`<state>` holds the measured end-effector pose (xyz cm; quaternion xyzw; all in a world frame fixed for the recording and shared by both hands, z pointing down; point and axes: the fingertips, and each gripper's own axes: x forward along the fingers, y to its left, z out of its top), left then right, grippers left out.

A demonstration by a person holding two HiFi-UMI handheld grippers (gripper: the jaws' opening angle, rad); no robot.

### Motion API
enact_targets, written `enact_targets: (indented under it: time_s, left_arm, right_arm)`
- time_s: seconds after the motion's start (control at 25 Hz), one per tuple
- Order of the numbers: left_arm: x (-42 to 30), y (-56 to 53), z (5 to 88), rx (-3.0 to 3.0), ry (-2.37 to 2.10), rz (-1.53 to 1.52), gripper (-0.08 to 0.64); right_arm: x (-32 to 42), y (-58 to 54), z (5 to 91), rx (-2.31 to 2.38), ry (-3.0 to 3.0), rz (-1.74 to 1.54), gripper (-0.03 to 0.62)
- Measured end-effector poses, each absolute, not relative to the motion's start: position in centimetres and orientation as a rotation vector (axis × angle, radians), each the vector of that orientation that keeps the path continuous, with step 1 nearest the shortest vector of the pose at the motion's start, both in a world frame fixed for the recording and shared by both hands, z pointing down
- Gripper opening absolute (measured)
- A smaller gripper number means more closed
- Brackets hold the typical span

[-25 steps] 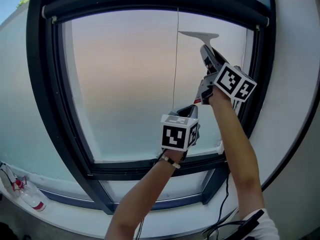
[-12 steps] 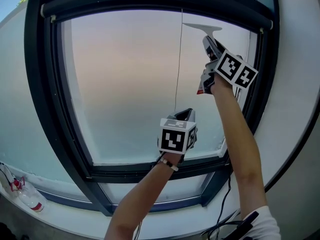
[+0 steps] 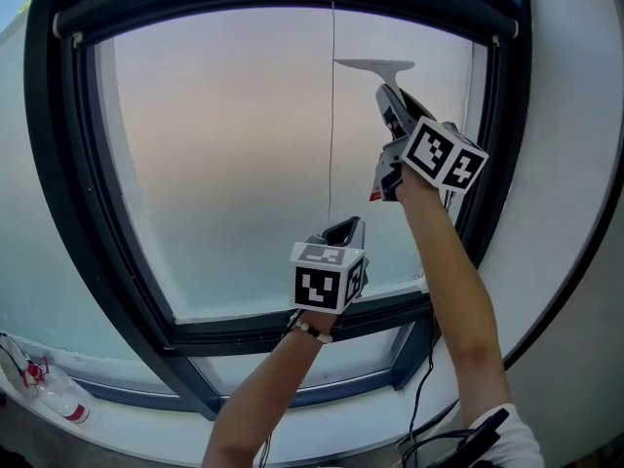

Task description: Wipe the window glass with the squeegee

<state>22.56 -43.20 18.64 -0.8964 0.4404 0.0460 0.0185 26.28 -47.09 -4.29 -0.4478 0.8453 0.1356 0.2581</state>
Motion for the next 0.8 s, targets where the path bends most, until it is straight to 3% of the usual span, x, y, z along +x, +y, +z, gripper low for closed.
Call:
enact_targets:
  time_s: [0.8]
  left_arm:
    - [19.6,-42.2,29.4,-2.942,1.442,0.087,0.000]
  right_arm:
    - [27.4,-47.0,12.9,-1.298,2.384,0.212,0.091]
